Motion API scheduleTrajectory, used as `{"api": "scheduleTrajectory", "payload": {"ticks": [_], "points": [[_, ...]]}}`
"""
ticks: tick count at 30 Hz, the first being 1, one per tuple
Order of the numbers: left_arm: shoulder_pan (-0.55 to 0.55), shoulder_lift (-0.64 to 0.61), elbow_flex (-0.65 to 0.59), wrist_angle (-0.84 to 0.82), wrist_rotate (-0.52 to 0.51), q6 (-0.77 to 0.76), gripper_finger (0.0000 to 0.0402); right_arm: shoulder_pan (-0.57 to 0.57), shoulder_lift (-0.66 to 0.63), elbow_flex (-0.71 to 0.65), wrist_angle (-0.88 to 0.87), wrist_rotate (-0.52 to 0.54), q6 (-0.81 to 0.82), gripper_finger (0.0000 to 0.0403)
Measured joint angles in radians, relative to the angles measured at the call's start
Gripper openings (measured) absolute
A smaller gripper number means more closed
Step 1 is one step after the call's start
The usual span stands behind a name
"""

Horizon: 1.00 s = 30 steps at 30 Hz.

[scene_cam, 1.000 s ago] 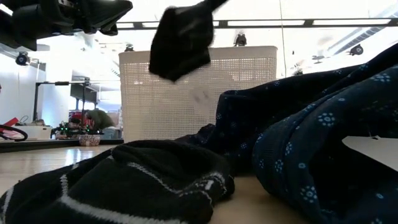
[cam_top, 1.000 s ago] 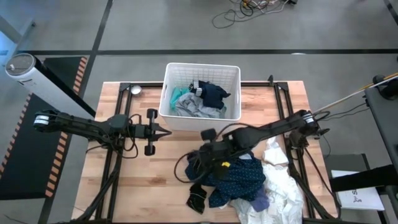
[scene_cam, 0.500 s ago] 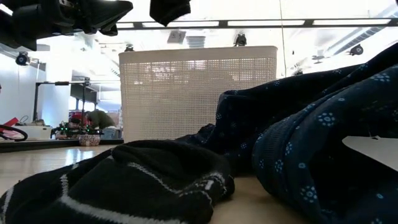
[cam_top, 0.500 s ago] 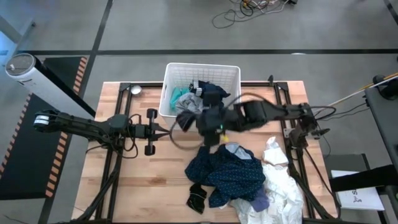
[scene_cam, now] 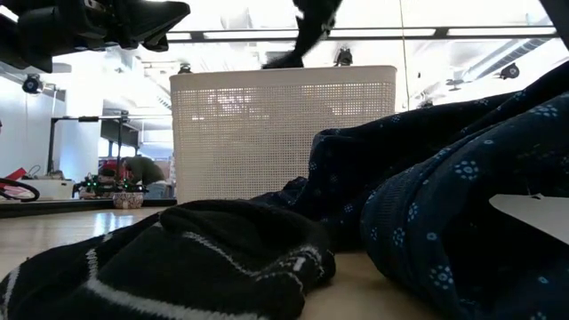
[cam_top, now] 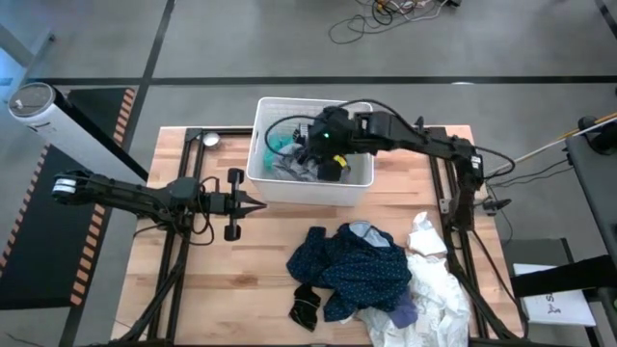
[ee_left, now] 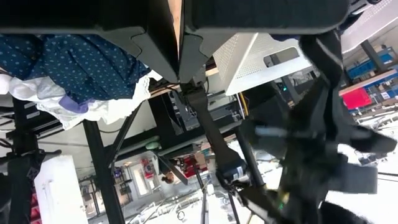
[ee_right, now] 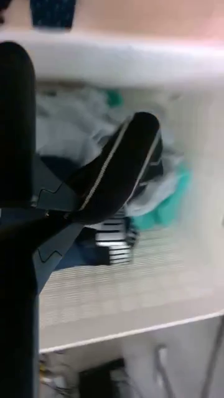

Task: Sort clothes
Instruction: Put the black sock into the laundry organizer

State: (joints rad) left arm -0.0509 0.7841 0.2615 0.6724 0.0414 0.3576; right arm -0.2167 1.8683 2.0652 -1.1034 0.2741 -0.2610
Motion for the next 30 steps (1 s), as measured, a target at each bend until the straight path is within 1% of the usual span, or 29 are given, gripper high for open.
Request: {"api": "scheduleTrajectory", "payload": {"ticks": [7, 11, 14, 17, 26, 30], "points": [[0.000, 0.000, 0.000, 0.000, 0.000, 0.000, 0.0000, -0.100, 0.000, -0.187, 0.078, -0.093, 0.027, 0.0000], [0.000, 0.000, 0.000, 0.000, 0.000, 0.000, 0.0000, -0.126, 0.000, -0.305, 0.132, -0.111, 0.027, 0.0000], [0.000, 0.000, 0.000, 0.000, 0.000, 0.000, 0.0000, -0.143, 0.000, -0.383, 0.178, -0.165, 0.033, 0.0000], [0.000, 0.000, 0.000, 0.000, 0.000, 0.000, 0.0000, -0.157, 0.000, -0.445, 0.217, -0.189, 0.058, 0.0000], [0.000, 0.000, 0.000, 0.001, -0.001, 0.005, 0.0000, -0.204, 0.000, -0.543, 0.293, -0.257, 0.134, 0.0000], [0.000, 0.000, 0.000, 0.001, -0.001, 0.006, 0.0000, -0.208, 0.000, -0.576, 0.340, -0.259, 0.141, 0.0000]]}}
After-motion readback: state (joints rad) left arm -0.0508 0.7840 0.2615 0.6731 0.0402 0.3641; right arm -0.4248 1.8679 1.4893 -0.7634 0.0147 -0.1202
